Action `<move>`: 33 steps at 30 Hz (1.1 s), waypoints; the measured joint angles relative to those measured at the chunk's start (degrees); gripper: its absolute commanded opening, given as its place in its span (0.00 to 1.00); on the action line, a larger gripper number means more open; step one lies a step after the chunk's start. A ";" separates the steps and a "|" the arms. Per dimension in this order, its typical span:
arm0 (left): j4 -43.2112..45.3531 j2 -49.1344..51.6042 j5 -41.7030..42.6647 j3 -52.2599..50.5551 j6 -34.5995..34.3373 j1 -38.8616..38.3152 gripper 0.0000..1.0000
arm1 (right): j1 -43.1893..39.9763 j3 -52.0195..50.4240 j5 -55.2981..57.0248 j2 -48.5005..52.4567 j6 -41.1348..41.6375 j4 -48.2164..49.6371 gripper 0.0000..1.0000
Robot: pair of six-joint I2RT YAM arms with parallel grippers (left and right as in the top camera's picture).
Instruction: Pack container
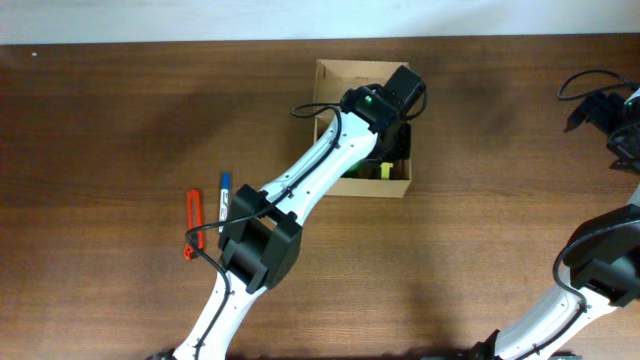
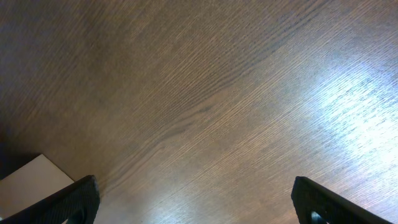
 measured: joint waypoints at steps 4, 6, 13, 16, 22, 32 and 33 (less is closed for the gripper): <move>0.00 0.00 -0.02 0.00 -0.04 -0.79 0.01 | 0.02 0.00 0.00 0.00 0.00 0.00 0.99; 0.00 0.00 -0.02 0.00 -0.20 -1.18 0.01 | 0.00 0.00 0.00 0.00 0.00 0.00 0.99; -0.07 0.00 -0.02 0.00 -0.22 -1.55 0.02 | 0.00 0.00 0.00 0.00 -0.02 0.00 0.99; -0.70 0.00 -0.02 0.00 -0.22 -1.55 0.01 | 0.00 0.00 0.00 0.00 0.00 0.00 0.99; -1.42 0.00 -0.02 0.00 -0.20 -1.55 0.02 | 0.00 0.00 0.00 0.00 0.00 -0.20 0.99; -2.45 0.04 -0.02 0.00 -0.20 -1.31 0.02 | 0.00 0.00 0.00 0.00 -0.02 -0.22 0.99; -2.47 0.07 -0.02 0.00 -0.20 -1.25 0.01 | 0.00 0.00 0.00 0.00 -0.02 -0.22 0.99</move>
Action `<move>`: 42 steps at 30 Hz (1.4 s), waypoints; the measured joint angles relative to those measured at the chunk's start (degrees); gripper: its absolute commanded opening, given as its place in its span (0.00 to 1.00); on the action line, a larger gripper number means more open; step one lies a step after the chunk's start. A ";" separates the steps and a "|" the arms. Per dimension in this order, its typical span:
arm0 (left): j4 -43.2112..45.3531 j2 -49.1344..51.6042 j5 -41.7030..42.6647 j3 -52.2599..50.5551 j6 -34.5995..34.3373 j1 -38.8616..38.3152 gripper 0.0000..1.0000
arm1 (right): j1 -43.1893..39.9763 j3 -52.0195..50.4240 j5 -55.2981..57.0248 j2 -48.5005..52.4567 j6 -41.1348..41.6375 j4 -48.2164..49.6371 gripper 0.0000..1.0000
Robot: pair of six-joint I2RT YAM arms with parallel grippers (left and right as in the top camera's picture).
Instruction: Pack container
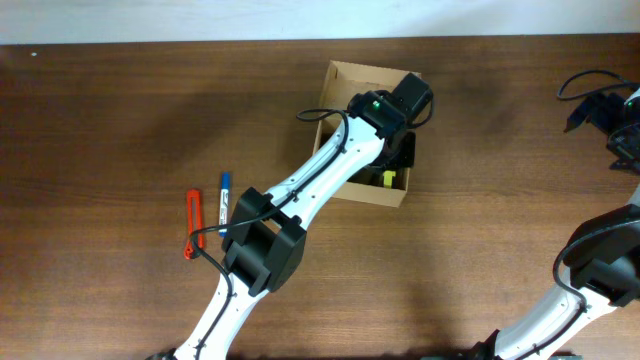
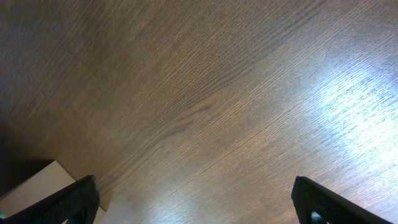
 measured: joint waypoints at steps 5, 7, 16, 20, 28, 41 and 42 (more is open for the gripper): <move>-0.07 0.15 0.00 0.00 0.00 0.31 0.03 | 0.00 0.00 0.00 0.00 0.00 0.00 0.99; -0.11 0.26 0.00 0.00 0.00 0.42 0.10 | 0.00 0.00 0.00 0.00 0.02 0.00 0.99; -0.15 0.37 0.00 0.00 0.00 0.42 0.14 | 0.00 0.00 0.00 0.00 0.02 0.00 0.99; -0.15 0.50 0.28 0.00 0.00 0.46 0.14 | 0.00 0.00 0.00 0.00 0.02 0.00 0.99; -0.17 3.19 1.68 0.00 0.00 0.94 0.14 | 0.02 0.00 0.00 0.00 0.00 0.00 0.99; -0.20 3.58 1.95 0.00 -0.15 1.27 0.31 | 0.00 0.00 0.00 0.00 -0.02 0.04 0.99; -0.15 3.58 1.97 0.00 -0.13 1.31 0.31 | 0.02 0.00 0.00 0.00 0.00 0.04 0.99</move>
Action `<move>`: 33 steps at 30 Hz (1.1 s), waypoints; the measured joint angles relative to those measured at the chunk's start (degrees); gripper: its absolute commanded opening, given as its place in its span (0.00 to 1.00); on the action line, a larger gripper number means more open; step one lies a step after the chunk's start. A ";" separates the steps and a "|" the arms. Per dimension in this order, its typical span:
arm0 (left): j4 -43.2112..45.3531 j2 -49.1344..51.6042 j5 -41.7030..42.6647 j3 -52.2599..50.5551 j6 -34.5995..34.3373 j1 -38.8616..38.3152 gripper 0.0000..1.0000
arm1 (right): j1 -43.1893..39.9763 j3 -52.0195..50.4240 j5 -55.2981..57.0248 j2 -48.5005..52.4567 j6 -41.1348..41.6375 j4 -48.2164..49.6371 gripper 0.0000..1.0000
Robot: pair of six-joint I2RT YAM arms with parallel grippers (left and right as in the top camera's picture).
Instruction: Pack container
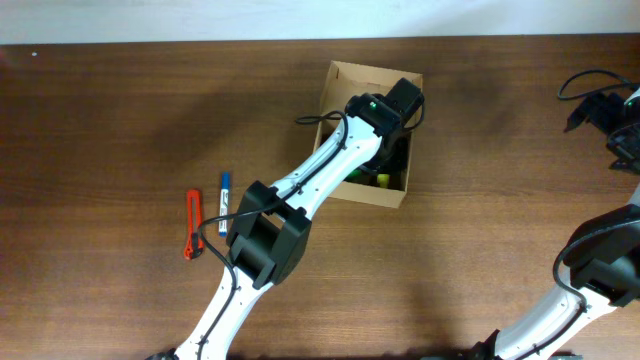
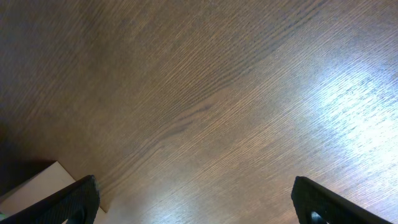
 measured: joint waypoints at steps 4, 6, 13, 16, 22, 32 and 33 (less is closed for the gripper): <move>0.04 0.00 0.02 0.00 -0.04 0.11 0.27 | -0.02 0.00 0.00 0.00 -0.02 0.07 0.99; 0.09 0.00 0.02 0.00 -0.04 0.22 0.24 | -0.02 0.00 0.00 0.00 0.02 0.07 0.99; 0.22 0.00 0.00 0.04 0.70 0.35 0.02 | -0.02 0.00 0.00 0.00 0.00 0.09 0.99; -0.63 0.00 -0.96 1.90 2.27 0.39 0.02 | -0.02 0.00 0.02 0.00 0.02 0.13 0.99; -5.62 0.00 -7.96 11.74 7.23 0.83 0.02 | -0.02 0.00 0.00 0.00 0.02 0.35 0.99; -15.08 -1.05 -20.35 19.28 16.39 6.49 0.03 | -0.02 0.00 0.00 0.00 0.02 0.70 0.99; -15.45 -1.68 -21.35 19.28 17.29 8.07 0.04 | -0.02 0.00 0.00 0.00 0.04 0.74 0.99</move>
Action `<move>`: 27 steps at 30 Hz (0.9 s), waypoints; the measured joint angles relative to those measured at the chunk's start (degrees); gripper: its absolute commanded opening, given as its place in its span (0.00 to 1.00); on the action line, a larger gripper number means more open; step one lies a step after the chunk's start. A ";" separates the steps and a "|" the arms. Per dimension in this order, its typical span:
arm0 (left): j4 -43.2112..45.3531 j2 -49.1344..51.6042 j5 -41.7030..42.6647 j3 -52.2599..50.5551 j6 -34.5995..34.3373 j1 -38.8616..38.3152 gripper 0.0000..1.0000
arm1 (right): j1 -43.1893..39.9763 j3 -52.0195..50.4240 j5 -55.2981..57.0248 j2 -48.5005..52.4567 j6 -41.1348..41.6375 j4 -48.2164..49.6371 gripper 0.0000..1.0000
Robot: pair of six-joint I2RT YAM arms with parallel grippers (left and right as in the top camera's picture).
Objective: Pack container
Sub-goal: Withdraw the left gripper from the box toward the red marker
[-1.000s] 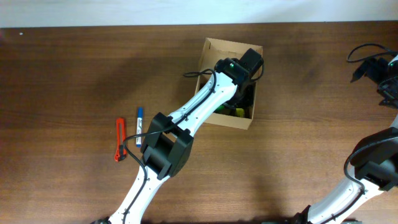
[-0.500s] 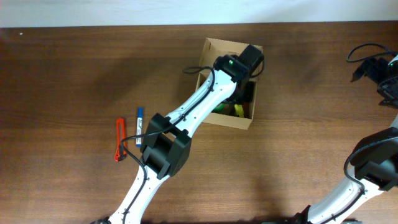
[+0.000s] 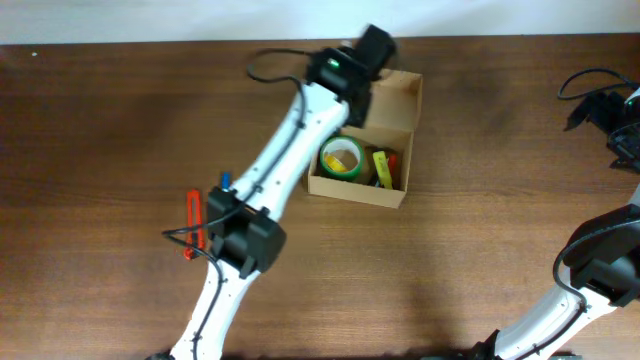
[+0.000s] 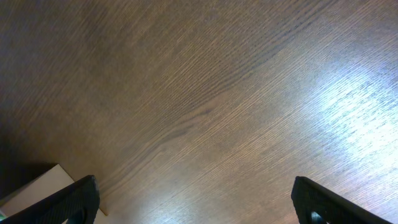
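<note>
The open cardboard box (image 3: 400, 100) stands at the back middle of the table, slightly askew. In it lie a green tape roll (image 3: 342, 158) and a yellow item (image 3: 383, 168) beside it. My left gripper (image 3: 366, 48) hangs over the box's back left corner; its fingers are hidden under the wrist. An orange cutter (image 3: 193, 222) and a blue marker (image 3: 224, 183) lie at the left, partly behind the left arm. My right gripper (image 4: 198, 199) is open over bare wood, with nothing between its fingers (image 4: 78, 198).
The right arm (image 3: 620, 120) stays at the table's far right edge beside black cables (image 3: 585, 85). A pale flat corner (image 4: 37, 186) shows at the lower left of the right wrist view. The wall edge runs along the table's back.
My left gripper was down in the box's right side and is now above the box's back left corner. The tape roll and yellow item now show uncovered. The right arm has not moved.
My left gripper was down in the box, which stood square to the table. Then the box stood turned slightly and shifted right, with the gripper still in it. It stayed there, and now the gripper is outside and the contents show.
</note>
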 measured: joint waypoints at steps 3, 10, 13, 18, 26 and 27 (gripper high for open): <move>-0.46 -3.17 -1.51 -0.20 1.86 4.72 0.04 | 0.00 0.00 0.00 0.00 0.00 0.37 0.99; 3.91 -25.86 -3.56 -11.28 5.07 22.51 0.06 | 0.00 0.00 0.00 0.00 -0.04 0.63 0.99; 7.21 -39.39 -4.28 -21.24 6.71 30.75 0.17 | 0.02 0.00 -0.02 0.00 -0.02 0.63 0.99; 8.17 -54.90 -3.98 -36.72 8.57 36.89 0.52 | 0.00 0.00 -0.02 0.00 -0.07 0.79 0.99; 6.32 -55.23 0.46 -55.78 9.97 37.05 0.66 | 0.00 0.00 0.00 0.00 -0.04 1.01 0.99; 7.17 -54.86 1.49 -58.49 10.27 37.05 0.69 | 0.02 0.00 -0.04 0.00 -0.02 1.03 0.99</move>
